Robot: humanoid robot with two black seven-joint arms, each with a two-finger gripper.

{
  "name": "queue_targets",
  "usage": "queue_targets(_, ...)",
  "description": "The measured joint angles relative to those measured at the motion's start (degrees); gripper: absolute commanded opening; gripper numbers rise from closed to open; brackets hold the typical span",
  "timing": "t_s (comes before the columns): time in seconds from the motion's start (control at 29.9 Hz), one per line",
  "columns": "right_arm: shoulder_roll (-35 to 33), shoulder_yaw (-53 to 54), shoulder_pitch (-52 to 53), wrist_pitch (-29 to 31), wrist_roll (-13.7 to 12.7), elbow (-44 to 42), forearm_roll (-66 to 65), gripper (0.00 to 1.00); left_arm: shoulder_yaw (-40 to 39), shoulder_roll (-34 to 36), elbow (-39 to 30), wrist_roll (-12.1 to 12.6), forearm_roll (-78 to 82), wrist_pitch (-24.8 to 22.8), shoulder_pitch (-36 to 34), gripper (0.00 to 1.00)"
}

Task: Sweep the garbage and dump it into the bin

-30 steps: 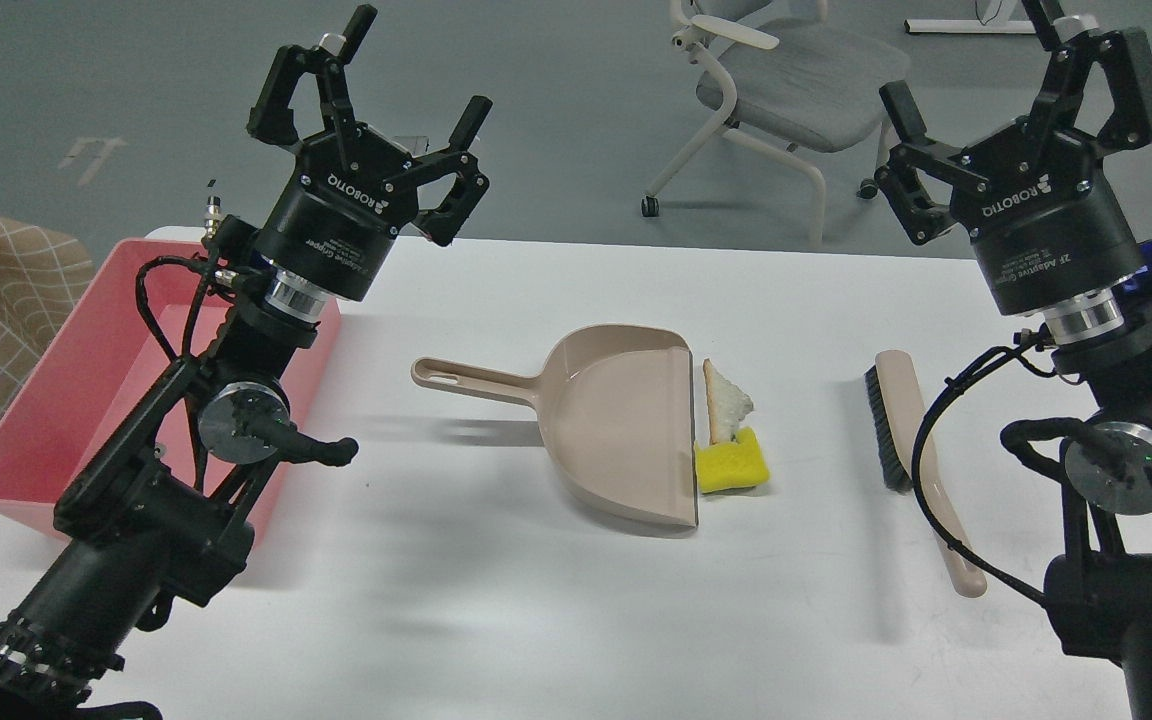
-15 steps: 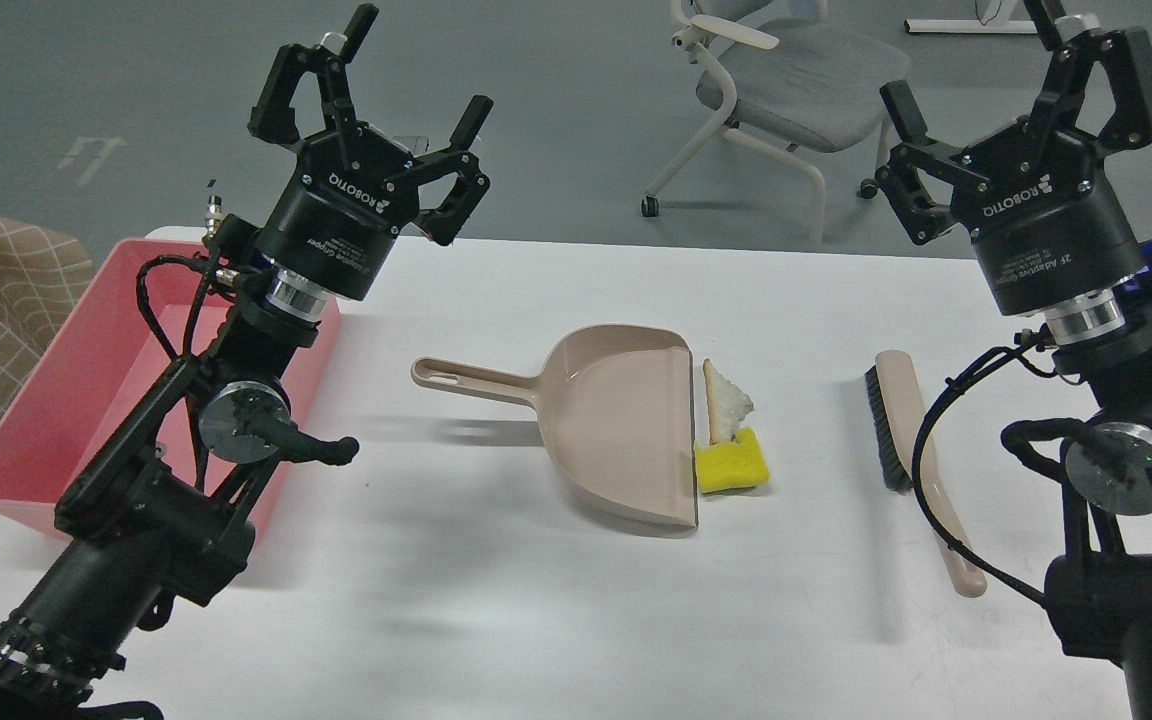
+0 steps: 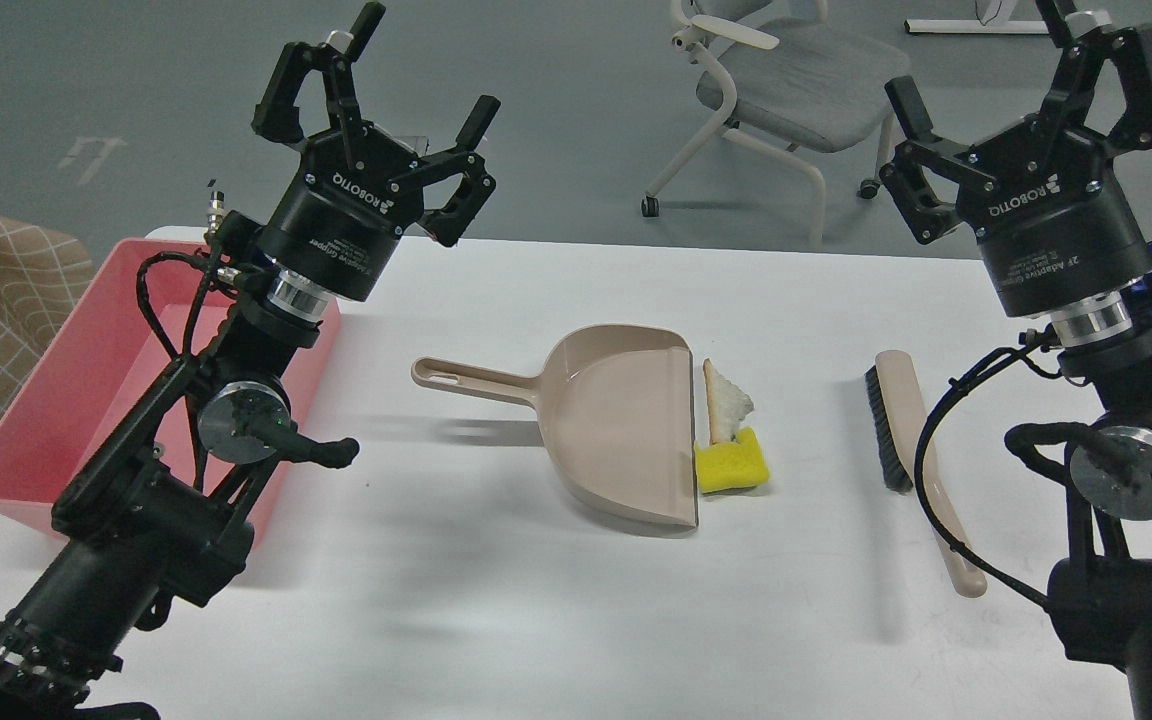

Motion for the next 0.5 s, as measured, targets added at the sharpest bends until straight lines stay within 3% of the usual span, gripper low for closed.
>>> queue_targets(0.5,0.0,-0.04,0.05,0.0,-0.03,-0.24,0.0,1.0,-0.05,-0.53,-0.19,-0.05,3.19,0.86,0.24,0.98)
